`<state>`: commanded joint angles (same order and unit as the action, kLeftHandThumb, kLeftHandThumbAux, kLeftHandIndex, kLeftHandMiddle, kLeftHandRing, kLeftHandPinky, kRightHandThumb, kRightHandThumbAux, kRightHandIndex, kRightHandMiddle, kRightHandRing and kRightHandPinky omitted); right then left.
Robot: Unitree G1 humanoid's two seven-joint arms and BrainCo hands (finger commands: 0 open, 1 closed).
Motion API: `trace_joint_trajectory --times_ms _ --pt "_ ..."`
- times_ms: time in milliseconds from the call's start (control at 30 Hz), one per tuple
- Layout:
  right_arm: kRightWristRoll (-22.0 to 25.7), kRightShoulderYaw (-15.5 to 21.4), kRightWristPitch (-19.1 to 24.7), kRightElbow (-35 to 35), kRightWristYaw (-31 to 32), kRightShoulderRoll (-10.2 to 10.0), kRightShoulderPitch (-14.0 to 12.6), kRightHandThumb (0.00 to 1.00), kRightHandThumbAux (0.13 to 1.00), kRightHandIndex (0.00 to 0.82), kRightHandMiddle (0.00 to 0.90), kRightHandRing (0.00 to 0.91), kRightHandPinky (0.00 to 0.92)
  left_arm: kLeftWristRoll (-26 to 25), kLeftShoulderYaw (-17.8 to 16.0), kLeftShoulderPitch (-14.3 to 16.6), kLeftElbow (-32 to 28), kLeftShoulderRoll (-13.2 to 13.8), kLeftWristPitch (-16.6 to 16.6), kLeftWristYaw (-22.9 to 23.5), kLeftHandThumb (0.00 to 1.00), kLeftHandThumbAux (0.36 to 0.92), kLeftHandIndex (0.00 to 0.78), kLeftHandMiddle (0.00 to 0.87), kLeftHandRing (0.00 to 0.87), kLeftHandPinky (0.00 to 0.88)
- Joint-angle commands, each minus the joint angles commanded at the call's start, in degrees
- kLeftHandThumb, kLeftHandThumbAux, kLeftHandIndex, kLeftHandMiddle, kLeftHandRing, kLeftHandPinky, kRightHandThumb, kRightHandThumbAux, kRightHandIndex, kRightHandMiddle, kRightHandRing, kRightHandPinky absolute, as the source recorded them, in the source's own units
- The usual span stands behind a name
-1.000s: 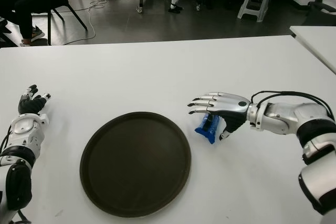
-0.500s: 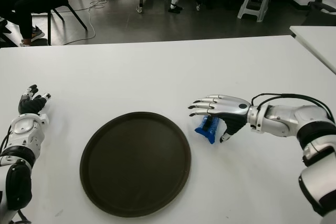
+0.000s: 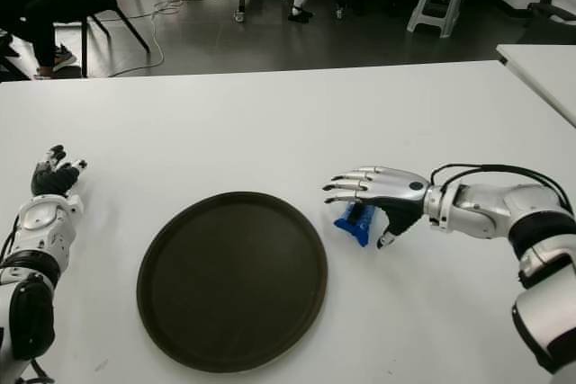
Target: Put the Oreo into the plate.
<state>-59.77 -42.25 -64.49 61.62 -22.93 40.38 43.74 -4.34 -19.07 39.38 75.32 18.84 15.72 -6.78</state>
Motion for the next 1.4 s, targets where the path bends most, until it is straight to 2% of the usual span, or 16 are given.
trace_joint_trajectory --times_ms 333,533,1200,1400 --pt "-1.40 -1.37 1.37 0.10 -4.28 -0.42 -0.12 0.000 0.868 0.000 0.000 0.000 0.000 0.05 -0.10 -0.04 0.01 0.06 0.00 -0.10 0.000 0.833 0.000 0.000 0.008 0.051" --pt "-1.37 -1.67 1.53 0.50 -5.68 -0.58 -0.28 0.000 0.871 0.000 0.000 0.000 0.000 0.15 -0.04 -0.05 0.06 0.11 -0.15 -0.16 0.000 0.819 0.000 0.000 0.008 0.048" --pt "3.36 -0.59 -1.08 3.24 1.35 -1.90 -0.22 0.000 0.863 0.000 0.000 0.000 0.000 0.41 0.31 -0.11 -0.09 0.16 -0.26 -0.58 0.000 0.814 0.000 0.006 0.020 0.059" --pt "1.89 -1.32 0.31 1.83 -0.11 -1.84 0.05 0.000 0.870 0.000 0.000 0.000 0.000 0.71 0.68 -0.24 -0.24 0.14 0.01 -0.39 0.000 0.828 0.000 0.004 0.013 0.051"
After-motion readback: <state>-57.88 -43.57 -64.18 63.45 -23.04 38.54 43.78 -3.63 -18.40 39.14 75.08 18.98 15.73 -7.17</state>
